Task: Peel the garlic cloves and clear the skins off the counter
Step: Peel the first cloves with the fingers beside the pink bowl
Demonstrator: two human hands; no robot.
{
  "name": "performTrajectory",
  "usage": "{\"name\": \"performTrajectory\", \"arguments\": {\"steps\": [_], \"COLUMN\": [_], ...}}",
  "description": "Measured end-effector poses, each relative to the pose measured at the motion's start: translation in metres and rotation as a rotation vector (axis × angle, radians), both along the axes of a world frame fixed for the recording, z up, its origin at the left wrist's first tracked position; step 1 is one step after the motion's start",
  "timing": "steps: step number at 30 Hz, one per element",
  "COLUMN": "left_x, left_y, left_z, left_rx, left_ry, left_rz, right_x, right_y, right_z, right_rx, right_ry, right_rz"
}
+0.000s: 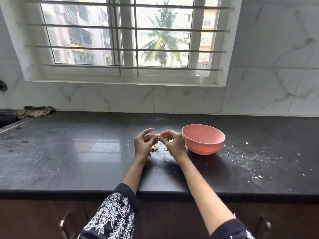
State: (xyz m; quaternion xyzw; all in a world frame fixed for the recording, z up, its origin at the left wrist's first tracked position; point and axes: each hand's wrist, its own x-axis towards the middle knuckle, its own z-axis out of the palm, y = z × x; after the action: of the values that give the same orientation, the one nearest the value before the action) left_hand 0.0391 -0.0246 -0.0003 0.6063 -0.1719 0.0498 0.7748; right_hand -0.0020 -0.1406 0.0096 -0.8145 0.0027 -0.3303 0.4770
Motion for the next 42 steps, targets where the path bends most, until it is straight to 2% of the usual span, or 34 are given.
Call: {"name": "performTrajectory", "arguments": {"steps": [7,12,26,31,36,42], "left_x": [-0.0049,-0.0026,0.0015,-0.001,-0.0037,-0.0037], "left_y": [-0.0036,-0.0044,-0.0051,-0.0062,-0.0072,-0.0063], "left_z": [-0.001,-0.0009,-0.0062,-0.0044,-0.0003,-0.0005], "left_rx": [-0.047,-0.07,0.253,0.243,0.174,0.147], "left_ry": [0.078,0.083,-0.14,-0.122,-0.022,-0.01], "left_rz": [-0.128,-0.104,0.063,0.035,-0.001,0.013], "right_x": [-0.0002,0.0015,0.0012,-0.0015,-0.0042,-0.0028], "right_y": [-0.0005,0.001,-0.0015,-0.0015,-0.0021,0.0007], "right_z": [-0.0011,-0.0015,-0.0045,-0.0023,0.0014,0.0005], "right_rx": [-0.02,-0.037,-0.135,-0.109,-0.057,-0.146], "right_ry": [-0.033,0.023,0.087,0.086,0.035,-0.028], "right_rz": [-0.03,-0.054,-0.064,-0.083,-0.126,-0.077]}}
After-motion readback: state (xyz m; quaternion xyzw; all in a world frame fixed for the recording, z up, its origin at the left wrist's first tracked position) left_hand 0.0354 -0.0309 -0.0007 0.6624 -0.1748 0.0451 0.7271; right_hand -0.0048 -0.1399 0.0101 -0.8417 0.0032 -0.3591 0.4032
